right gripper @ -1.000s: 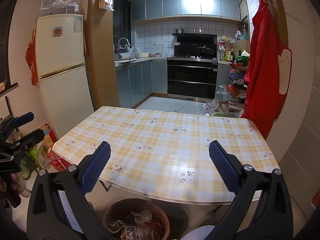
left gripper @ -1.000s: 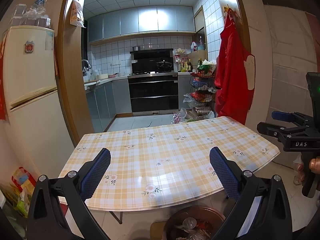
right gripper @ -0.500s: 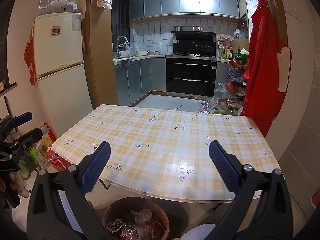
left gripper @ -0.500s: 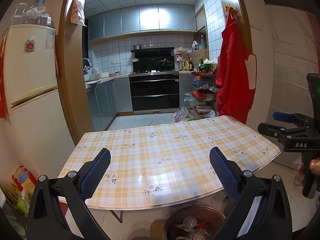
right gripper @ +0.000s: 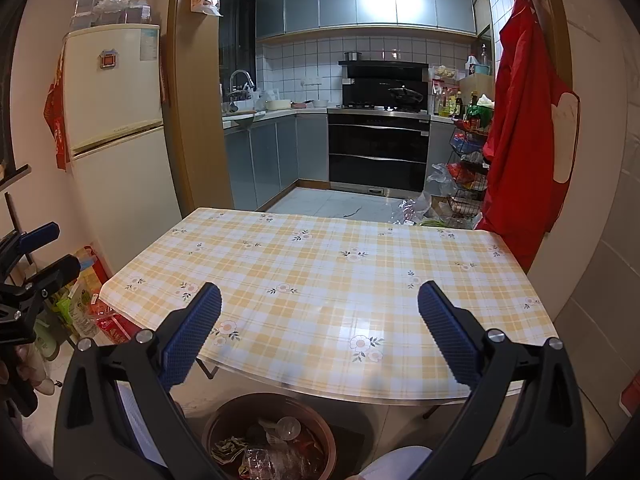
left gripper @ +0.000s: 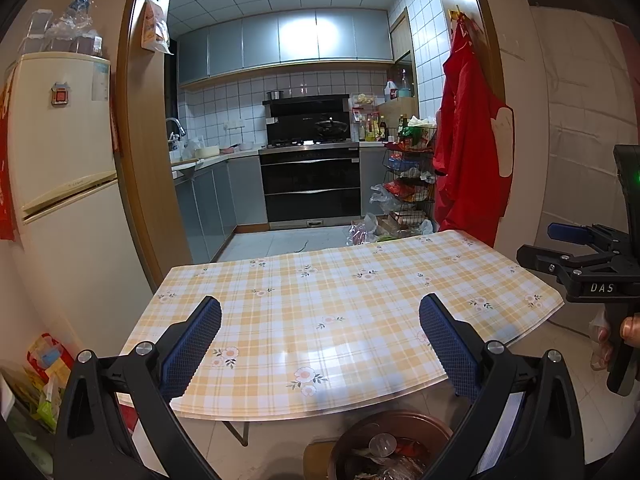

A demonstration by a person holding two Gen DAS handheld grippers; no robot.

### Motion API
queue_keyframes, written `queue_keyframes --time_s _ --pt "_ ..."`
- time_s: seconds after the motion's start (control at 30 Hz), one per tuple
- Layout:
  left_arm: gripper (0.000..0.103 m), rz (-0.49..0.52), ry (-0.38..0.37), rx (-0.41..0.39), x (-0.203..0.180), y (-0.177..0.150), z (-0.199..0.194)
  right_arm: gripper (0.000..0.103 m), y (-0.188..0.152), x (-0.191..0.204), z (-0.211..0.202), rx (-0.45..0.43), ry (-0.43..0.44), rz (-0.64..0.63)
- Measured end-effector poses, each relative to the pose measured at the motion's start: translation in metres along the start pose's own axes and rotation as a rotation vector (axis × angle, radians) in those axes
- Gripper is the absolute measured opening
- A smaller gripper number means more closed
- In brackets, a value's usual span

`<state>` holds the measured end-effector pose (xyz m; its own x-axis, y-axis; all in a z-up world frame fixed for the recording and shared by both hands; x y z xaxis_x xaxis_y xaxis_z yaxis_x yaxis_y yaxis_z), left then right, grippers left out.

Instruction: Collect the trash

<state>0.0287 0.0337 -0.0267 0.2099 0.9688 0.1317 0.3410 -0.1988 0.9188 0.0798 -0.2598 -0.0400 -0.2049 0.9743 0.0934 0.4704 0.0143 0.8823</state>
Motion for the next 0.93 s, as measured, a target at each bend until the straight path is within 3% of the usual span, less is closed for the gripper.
queue_keyframes --time_s 0.93 --pt "0.097 -0.02 0.005 0.012 0.0007 -0.0015 0.0024 0.097 -0.0069 -0.0023 0.003 0.012 -0.008 0.0"
Point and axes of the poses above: each gripper's, at about its wrist camera, not at the fingertips, and z roughly the way its jaws point, x to its left, y to its top, the point moved 1 cm from there along z, roughly the way its jaws point, and after that the axes turned 4 degrees about z, right-handed, at the moved point
